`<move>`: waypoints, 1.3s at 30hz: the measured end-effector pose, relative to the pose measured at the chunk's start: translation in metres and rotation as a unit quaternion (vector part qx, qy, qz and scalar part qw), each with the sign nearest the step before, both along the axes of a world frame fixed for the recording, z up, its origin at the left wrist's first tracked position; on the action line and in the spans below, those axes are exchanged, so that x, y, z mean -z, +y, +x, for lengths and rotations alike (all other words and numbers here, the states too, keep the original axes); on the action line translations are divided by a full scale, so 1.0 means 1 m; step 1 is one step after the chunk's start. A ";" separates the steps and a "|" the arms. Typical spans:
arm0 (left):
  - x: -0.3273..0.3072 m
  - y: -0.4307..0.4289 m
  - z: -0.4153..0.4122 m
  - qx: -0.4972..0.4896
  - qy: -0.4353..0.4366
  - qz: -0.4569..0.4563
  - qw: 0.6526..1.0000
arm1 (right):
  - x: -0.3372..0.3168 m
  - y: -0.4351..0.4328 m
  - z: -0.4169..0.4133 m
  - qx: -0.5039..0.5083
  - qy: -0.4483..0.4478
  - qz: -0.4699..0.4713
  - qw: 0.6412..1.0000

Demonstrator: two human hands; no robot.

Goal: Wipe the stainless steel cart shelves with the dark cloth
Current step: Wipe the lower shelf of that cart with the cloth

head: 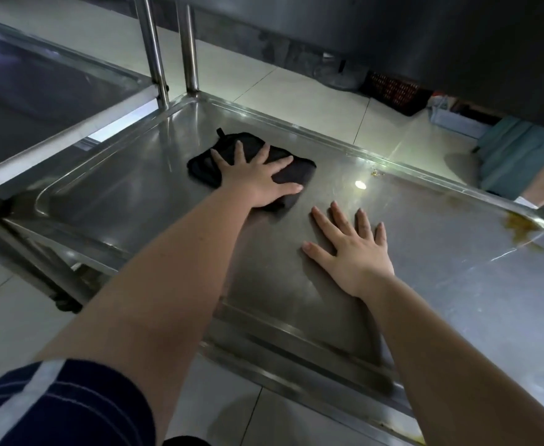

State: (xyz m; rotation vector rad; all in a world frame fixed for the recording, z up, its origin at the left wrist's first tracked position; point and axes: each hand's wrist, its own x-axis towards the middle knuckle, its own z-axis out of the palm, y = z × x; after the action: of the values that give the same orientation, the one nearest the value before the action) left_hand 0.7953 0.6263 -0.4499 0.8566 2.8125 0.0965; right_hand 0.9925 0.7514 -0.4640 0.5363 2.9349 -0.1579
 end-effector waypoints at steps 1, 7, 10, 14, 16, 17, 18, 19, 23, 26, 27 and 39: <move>0.000 -0.013 -0.008 -0.008 0.001 -0.003 1.000 | 0.000 0.000 0.000 0.000 0.002 -0.002 1.000; -0.003 -0.092 -0.050 -0.122 -0.007 -0.017 0.992 | 0.004 -0.001 -0.003 0.007 0.018 -0.001 1.000; -0.002 -0.087 -0.050 -0.140 -0.004 -0.018 0.990 | 0.007 -0.004 -0.003 0.005 0.029 0.008 1.000; -0.002 -0.032 -0.023 -0.129 0.004 -0.003 0.992 | 0.007 -0.005 -0.004 0.002 0.029 0.008 1.000; -0.002 0.006 0.005 -0.074 0.004 0.001 0.997 | 0.006 -0.002 -0.004 0.002 0.024 0.009 1.000; -0.001 0.020 0.018 -0.050 0.005 0.002 0.999 | 0.006 0.000 -0.003 0.002 0.022 0.009 1.000; 0.001 0.031 0.027 -0.035 0.006 0.004 0.999 | 0.005 0.002 -0.002 0.004 0.022 0.005 1.000; 0.002 0.036 0.032 -0.029 0.006 0.006 1.000 | 0.004 0.004 -0.002 0.006 0.024 -0.003 1.000; 0.003 0.031 0.033 -0.033 0.005 0.008 0.999 | -0.001 0.018 0.009 -0.006 0.015 -0.022 1.000; 0.002 0.031 0.034 -0.035 0.005 0.008 0.999 | -0.004 0.058 0.040 0.065 0.004 -0.016 0.998; 0.002 0.031 0.035 -0.035 0.004 0.010 0.999 | -0.004 0.073 0.055 0.093 0.001 -0.010 0.996; 0.002 0.086 0.072 -0.066 0.006 0.005 0.998 | 0.007 0.093 0.090 0.117 0.026 0.023 0.992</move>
State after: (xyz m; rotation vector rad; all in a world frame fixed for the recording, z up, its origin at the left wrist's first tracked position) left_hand 0.8672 0.7122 -0.4519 0.6762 2.8796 0.1256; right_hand 1.0821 0.8443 -0.4710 0.8972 2.9222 -0.1329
